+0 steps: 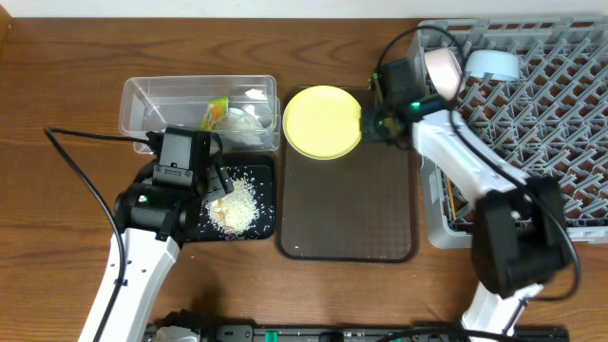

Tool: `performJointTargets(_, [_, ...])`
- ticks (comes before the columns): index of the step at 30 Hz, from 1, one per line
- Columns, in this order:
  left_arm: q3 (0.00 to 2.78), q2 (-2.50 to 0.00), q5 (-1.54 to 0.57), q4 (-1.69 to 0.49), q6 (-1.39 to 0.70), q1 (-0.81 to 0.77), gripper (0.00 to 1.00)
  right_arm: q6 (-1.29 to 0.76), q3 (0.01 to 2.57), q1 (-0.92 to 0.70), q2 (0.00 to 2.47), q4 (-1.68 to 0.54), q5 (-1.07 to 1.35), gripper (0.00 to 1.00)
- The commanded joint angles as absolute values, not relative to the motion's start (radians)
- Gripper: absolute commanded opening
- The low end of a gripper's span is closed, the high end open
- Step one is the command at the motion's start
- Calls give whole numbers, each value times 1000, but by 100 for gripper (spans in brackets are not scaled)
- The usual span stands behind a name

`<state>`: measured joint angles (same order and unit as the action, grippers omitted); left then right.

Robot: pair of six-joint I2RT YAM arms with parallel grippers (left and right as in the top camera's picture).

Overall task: Sort waste into correct bins and load items into the dishwasher rack
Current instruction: 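Grasp the yellow plate rim with the right gripper and lift it, then lower the yellow plate upright into the rack slots and release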

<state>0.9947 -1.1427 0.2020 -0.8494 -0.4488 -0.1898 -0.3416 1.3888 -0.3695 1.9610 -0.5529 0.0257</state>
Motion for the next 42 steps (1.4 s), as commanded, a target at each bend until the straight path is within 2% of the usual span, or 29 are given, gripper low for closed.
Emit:
performJointTargets(1, [999, -1143, 218, -852, -458, -184, 86, -447, 1399, -402, 2025, -527, -2, 43])
performJointTargets(3, [999, -1143, 218, -852, -459, -184, 86, -450, 1399, -414, 2060, -505, -2, 42])
performJointTargets(6, [999, -1143, 218, -852, -458, -184, 86, -474, 1399, -427, 2098, -497, -4, 34])
performJointTargets(11, [999, -1143, 218, -852, -458, -184, 86, -497, 1399, -424, 2098, -520, -14, 2])
performJointTargets(18, [999, -1143, 218, -852, -458, -184, 86, -450, 1399, -377, 1975, -601, -131, 1])
performJointTargets(25, [999, -1143, 218, -852, -458, -184, 86, -269, 1399, -297, 1697, -639, -249, 1])
performJointTargets(32, [999, -1143, 218, -852, -458, -184, 86, -41, 1399, -162, 1464, -614, -513, 1])
performJointTargets(39, [999, -1143, 218, -852, -458, -184, 86, 224, 1399, -40, 1393, -550, -657, 1])
performJointTargets(42, [999, -1143, 218, -852, -458, -184, 86, 270, 1399, -16, 1403, -566, -714, 1])
